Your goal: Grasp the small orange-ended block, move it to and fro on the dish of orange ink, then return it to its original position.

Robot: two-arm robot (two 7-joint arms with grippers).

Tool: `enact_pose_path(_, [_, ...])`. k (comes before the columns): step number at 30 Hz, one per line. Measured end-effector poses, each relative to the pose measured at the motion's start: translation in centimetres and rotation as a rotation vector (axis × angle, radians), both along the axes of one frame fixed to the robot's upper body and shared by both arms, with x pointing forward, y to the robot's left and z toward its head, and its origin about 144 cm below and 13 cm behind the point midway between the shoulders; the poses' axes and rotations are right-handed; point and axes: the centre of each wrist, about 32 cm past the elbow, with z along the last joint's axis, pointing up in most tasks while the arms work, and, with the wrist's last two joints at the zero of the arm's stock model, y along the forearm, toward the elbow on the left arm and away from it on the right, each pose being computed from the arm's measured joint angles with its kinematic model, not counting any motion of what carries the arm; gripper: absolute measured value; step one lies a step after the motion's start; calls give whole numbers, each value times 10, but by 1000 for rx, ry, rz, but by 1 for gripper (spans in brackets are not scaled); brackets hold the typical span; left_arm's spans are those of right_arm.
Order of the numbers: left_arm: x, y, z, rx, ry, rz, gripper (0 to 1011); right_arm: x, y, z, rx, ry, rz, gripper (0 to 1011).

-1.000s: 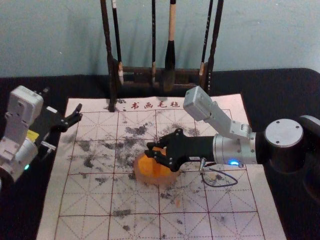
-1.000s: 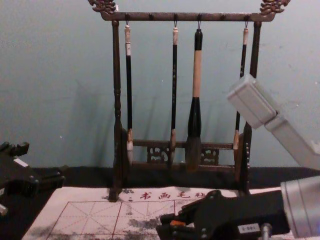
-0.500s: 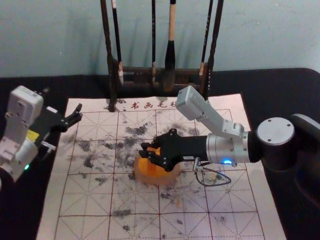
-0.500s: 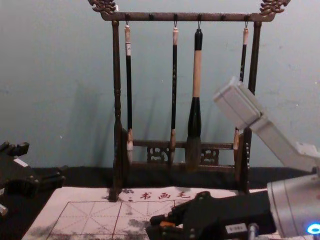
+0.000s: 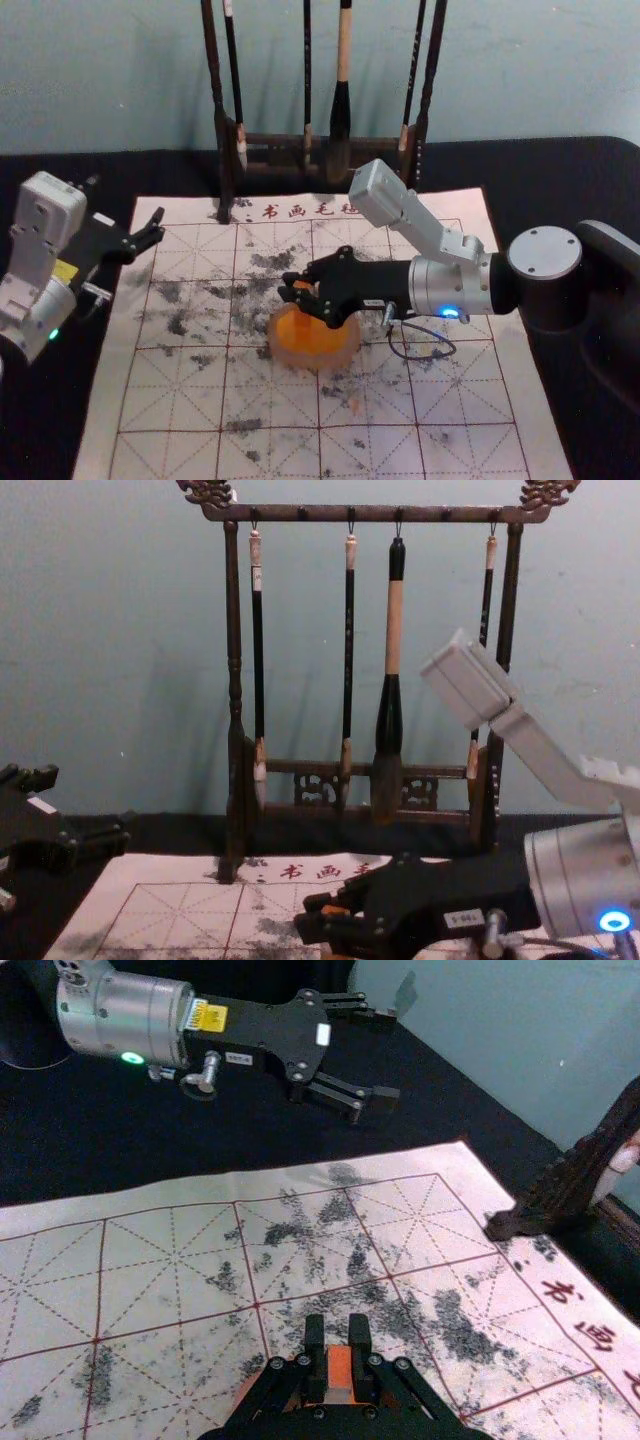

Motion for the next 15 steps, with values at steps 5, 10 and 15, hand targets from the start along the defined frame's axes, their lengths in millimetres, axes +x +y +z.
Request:
enact_pose_path(5, [0, 0, 0, 0, 0, 0, 1001, 2, -2, 0, 0, -2, -12, 145])
enact_pose_path(10, [0, 0, 0, 0, 0, 0, 1001, 3, -3, 0, -2, -6, -20, 145])
enact_pose_path(15, [0, 0, 0, 0, 0, 0, 1001, 2, -6, 0, -3, -7, -26, 145])
